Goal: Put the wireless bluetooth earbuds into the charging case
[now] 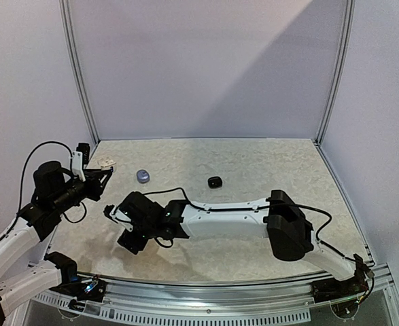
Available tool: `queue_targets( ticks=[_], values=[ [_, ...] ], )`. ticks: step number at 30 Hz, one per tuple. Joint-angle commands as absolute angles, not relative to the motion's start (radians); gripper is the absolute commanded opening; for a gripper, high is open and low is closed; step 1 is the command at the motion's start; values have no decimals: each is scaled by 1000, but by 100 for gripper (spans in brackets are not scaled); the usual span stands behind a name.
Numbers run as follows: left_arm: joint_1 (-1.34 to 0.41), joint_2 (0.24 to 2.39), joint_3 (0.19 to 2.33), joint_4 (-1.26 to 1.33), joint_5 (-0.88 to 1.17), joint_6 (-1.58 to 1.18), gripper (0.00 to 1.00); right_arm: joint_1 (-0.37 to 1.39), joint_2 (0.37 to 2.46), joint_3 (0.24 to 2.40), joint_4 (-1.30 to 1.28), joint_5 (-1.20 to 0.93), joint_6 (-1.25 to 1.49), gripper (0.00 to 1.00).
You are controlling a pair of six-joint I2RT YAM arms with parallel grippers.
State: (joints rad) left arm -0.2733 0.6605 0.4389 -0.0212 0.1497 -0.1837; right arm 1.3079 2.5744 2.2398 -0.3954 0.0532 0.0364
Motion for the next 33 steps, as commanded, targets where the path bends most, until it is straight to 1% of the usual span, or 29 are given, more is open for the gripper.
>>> queue_targets(
  ticks=[1, 3, 6, 11, 14, 17, 19, 27, 30, 33],
  values=[
    [-262, 655, 431, -17, 167, -171, 0, 1301, 2630, 2289, -322, 74, 15, 79],
    [-262, 655, 429, -17, 172, -170, 0, 1301, 2652, 2292, -303, 65, 12, 78],
    [-261, 655, 427, -17, 175, -169, 0, 1302, 2689, 2297, -303, 65, 11, 75],
    [-262, 660, 428, 5, 179, -167, 0, 1302, 2722, 2289, -312, 94, 11, 62],
    [-262, 662, 427, 23, 184, -169, 0, 1302, 2731, 2284, -310, 118, 11, 59],
    [-261, 664, 428, 23, 184, -169, 0, 1302, 2734, 2284, -318, 130, 11, 53],
    [-261, 666, 427, 24, 184, -167, 0, 1302, 2732, 2282, -323, 139, 11, 45],
    [-262, 670, 428, 25, 189, -164, 0, 1302, 2699, 2234, -333, 133, -37, 23],
    [-260, 673, 428, 25, 190, -164, 0, 1302, 2672, 2202, -335, 137, -39, 17],
    [-260, 675, 429, 26, 193, -164, 0, 1302, 2636, 2151, -346, 145, -38, 15]
  ],
)
